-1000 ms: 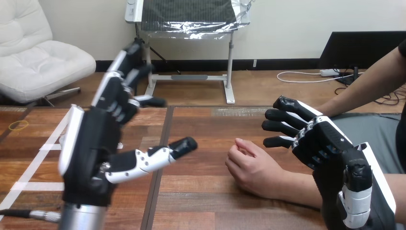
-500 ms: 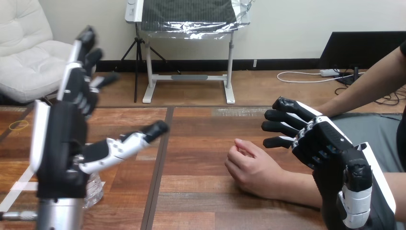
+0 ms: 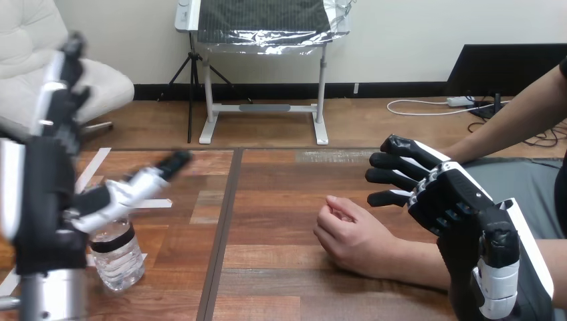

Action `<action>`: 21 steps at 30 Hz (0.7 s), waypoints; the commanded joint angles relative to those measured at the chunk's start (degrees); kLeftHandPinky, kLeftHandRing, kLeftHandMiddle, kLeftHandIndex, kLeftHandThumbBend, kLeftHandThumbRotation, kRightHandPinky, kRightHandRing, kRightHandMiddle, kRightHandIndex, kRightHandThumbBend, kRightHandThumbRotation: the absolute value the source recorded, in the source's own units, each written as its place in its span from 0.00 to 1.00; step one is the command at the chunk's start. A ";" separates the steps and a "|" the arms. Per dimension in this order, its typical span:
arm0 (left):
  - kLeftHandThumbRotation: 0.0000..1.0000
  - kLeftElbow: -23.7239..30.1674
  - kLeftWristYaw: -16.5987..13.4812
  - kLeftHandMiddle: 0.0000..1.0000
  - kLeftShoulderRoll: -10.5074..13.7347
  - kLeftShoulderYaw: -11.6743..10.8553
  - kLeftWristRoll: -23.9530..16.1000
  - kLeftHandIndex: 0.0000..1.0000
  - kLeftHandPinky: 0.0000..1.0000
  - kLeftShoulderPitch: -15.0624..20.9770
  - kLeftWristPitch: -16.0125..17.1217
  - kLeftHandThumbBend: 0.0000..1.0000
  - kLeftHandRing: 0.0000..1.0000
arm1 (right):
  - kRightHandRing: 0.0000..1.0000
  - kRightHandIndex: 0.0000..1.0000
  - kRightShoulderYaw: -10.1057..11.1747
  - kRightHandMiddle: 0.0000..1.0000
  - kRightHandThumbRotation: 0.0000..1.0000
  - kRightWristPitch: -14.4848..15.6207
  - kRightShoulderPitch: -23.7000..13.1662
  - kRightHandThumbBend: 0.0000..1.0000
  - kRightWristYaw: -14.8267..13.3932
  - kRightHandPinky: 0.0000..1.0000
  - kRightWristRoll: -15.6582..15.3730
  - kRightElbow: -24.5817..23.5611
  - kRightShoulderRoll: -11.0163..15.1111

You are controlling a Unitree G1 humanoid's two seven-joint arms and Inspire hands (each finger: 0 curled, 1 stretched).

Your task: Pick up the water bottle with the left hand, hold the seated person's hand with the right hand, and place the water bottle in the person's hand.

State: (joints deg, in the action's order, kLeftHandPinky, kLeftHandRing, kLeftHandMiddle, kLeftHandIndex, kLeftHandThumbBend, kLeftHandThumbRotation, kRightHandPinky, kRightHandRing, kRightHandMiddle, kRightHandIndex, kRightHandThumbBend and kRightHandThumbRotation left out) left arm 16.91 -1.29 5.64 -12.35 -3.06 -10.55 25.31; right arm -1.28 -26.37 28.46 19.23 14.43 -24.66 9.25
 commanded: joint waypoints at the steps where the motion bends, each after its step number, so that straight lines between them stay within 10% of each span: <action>1: 0.31 0.59 -1.23 0.96 1.08 -1.34 -0.85 0.93 0.97 3.64 -2.18 1.00 0.96 | 0.76 0.80 0.24 0.79 0.98 -1.15 -2.98 0.88 -0.03 0.66 0.23 -1.52 -0.14; 21: 0.37 -0.69 -3.11 0.96 3.64 -4.48 -2.64 0.93 0.88 4.73 -6.31 1.00 0.95 | 0.76 0.80 0.51 0.79 0.98 -1.31 -3.30 0.89 0.37 0.67 0.46 -1.19 0.31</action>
State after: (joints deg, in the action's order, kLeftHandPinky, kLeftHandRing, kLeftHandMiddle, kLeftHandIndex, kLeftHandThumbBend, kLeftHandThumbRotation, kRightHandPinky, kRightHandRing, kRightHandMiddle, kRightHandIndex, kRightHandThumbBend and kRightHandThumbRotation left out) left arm 16.59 -3.97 7.83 -16.24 -5.19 -9.32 19.96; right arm -1.27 -26.45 28.46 19.31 14.51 -24.66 9.31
